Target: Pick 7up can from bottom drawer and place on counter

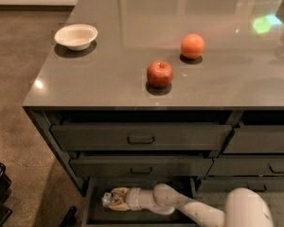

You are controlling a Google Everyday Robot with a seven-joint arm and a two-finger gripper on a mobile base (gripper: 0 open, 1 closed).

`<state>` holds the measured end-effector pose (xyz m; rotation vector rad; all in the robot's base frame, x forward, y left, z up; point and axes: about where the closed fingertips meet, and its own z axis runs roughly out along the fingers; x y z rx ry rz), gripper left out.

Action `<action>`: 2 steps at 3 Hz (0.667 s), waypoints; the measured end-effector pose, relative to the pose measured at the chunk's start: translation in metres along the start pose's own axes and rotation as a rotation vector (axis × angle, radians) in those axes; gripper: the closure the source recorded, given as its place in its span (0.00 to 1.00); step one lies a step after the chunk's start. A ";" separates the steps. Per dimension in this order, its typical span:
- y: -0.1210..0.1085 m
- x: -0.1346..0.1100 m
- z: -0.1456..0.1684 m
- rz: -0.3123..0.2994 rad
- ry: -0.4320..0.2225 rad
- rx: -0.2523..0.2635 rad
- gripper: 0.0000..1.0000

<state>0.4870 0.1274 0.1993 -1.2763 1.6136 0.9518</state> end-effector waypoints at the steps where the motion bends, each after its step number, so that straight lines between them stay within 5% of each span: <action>1: 0.004 -0.006 -0.075 0.083 0.015 0.114 1.00; 2: -0.002 -0.015 -0.161 0.172 0.059 0.307 1.00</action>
Offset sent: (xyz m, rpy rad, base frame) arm -0.1301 -0.2161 0.1247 -0.0892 0.1743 -0.5328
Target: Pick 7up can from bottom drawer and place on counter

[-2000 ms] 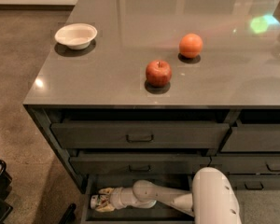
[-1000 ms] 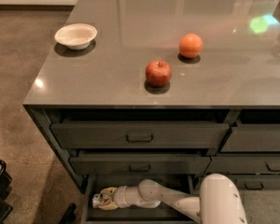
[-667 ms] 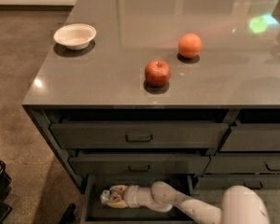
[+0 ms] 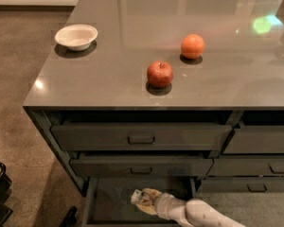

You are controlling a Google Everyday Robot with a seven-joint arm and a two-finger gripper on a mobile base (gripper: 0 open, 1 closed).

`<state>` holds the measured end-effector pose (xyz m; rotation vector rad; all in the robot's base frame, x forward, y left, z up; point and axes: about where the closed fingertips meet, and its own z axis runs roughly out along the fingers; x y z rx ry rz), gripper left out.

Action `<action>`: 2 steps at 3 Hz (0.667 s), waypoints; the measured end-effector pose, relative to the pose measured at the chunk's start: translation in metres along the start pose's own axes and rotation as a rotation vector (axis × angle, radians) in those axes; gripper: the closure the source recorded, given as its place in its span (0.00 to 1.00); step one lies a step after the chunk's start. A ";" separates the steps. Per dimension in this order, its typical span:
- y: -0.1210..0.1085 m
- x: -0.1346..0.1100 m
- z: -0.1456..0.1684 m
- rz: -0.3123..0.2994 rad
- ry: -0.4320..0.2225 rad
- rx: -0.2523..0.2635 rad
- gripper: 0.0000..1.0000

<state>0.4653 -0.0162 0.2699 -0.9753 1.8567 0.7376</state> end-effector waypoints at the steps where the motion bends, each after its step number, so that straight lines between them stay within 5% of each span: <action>1: 0.008 -0.023 -0.081 0.013 0.003 0.099 1.00; 2: 0.016 -0.045 -0.149 0.017 -0.011 0.147 1.00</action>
Offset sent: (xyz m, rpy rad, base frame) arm -0.1031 -0.1506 0.1681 -0.0229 -0.0626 -0.1897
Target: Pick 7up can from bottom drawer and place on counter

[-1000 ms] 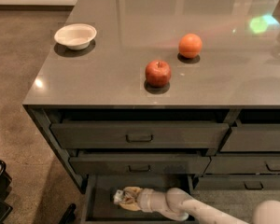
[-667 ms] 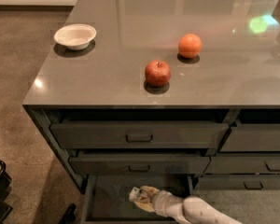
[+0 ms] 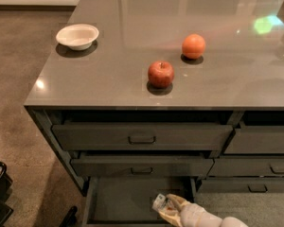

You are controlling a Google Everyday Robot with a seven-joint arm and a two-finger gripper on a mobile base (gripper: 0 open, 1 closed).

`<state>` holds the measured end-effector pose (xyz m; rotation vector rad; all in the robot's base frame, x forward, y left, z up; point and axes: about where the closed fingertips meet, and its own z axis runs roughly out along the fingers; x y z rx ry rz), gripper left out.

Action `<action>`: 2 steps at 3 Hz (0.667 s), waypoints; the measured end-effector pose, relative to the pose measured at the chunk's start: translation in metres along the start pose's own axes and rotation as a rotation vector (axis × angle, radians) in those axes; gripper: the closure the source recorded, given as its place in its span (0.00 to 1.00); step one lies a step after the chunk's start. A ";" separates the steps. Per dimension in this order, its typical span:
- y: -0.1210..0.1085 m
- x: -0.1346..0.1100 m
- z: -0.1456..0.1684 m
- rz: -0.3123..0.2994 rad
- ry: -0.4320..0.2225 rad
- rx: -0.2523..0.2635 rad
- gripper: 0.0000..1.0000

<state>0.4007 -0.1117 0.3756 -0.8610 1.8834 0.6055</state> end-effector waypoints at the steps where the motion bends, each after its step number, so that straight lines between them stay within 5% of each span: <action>1: -0.005 0.003 -0.009 0.004 0.002 0.020 1.00; 2: -0.006 0.005 -0.001 0.023 -0.005 -0.010 1.00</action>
Offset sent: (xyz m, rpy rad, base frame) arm 0.0079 -0.0035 -0.0092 0.0506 0.0385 0.0194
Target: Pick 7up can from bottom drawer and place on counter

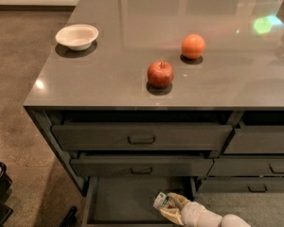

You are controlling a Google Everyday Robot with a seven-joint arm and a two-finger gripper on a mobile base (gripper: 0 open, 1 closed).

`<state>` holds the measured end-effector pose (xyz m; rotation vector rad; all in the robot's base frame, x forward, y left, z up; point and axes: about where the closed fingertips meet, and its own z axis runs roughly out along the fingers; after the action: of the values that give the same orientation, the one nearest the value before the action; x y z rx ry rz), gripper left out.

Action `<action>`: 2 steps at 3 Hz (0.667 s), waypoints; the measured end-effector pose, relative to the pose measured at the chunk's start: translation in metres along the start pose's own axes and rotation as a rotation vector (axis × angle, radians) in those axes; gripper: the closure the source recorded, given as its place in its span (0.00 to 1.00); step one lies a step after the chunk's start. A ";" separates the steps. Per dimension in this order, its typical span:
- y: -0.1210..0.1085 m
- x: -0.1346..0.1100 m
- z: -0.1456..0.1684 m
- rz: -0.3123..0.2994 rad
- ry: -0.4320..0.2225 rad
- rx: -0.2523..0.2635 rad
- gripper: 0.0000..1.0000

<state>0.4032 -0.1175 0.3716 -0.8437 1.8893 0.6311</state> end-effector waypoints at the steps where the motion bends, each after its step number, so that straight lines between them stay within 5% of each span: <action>1: 0.013 -0.016 0.011 0.012 -0.009 -0.065 1.00; 2: 0.087 -0.108 0.038 -0.064 -0.001 -0.255 1.00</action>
Offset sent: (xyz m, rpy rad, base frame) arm 0.0102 0.1678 0.2920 -0.2329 -0.1606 0.5686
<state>0.3909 -0.0043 0.4591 -1.0612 1.7971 0.8443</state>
